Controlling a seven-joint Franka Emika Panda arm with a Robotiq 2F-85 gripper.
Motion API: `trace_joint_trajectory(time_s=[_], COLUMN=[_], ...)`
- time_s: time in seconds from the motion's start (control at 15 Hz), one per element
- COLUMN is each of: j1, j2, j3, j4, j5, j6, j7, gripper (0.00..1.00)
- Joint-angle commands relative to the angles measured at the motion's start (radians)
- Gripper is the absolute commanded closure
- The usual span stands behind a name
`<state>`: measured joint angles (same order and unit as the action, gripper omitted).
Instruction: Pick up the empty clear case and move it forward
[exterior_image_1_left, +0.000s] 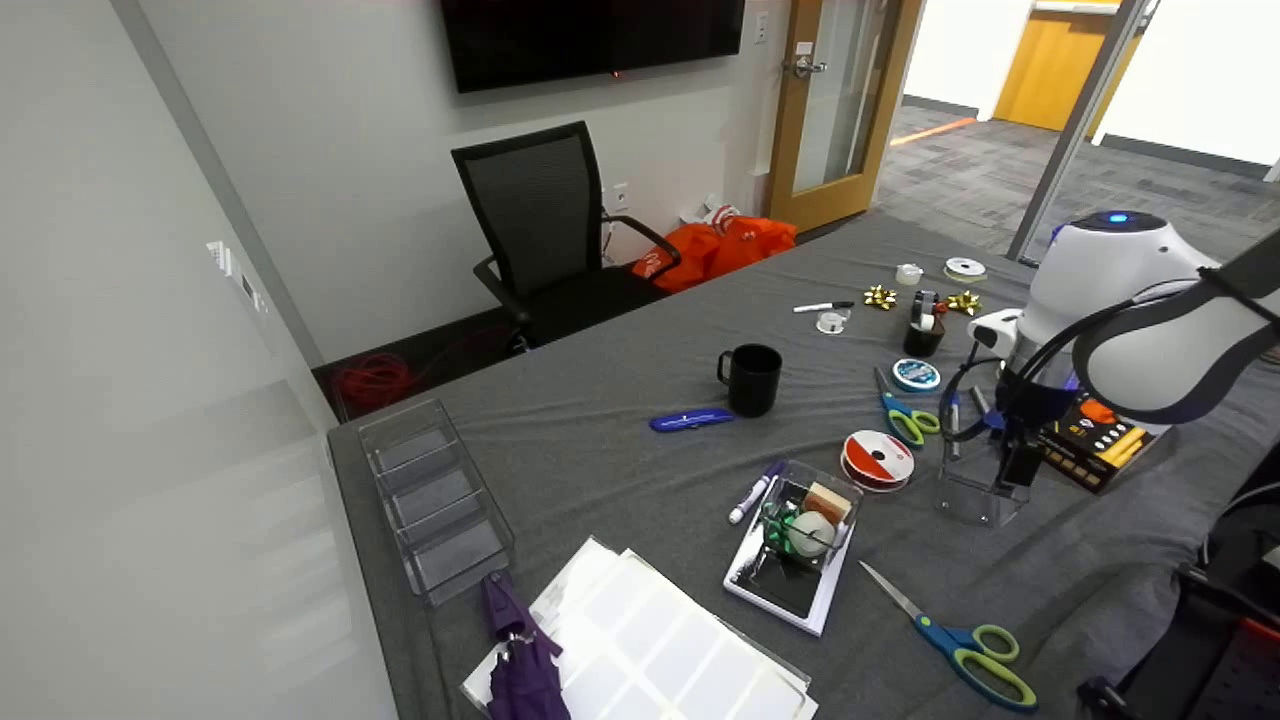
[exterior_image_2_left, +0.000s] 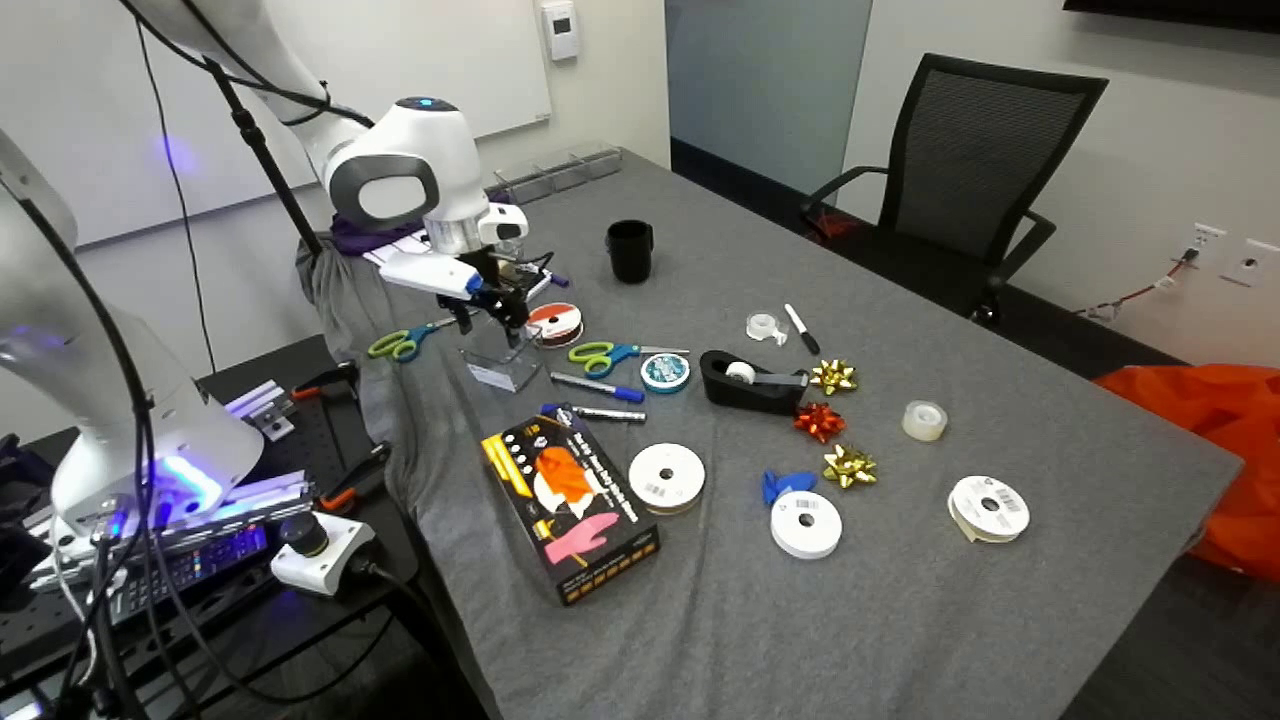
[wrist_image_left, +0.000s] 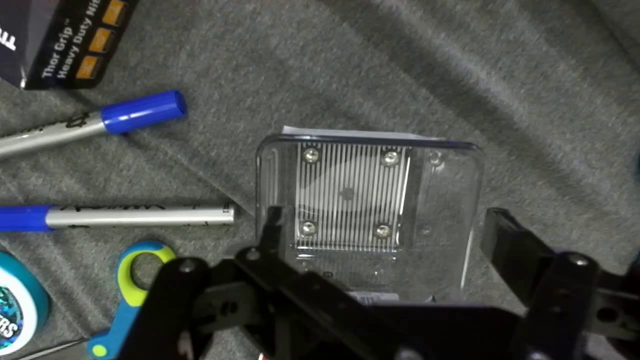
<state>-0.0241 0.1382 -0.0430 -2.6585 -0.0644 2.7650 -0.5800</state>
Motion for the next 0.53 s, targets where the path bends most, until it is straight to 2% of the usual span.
trace_joint_trajectory(time_s=[0.0,0.27,0.47], j1=[-0.043,-0.058,-0.036], j2=[0.016,0.015,0.018], j3=[0.036,0.088,0.129], j4=[0.007,-0.004,-0.06], j5=[0.042,0.19,0.241], j6=[0.029,0.047,0.115], j7=[-0.028,-0.054,-0.037], gripper=[0.0,0.0,0.0])
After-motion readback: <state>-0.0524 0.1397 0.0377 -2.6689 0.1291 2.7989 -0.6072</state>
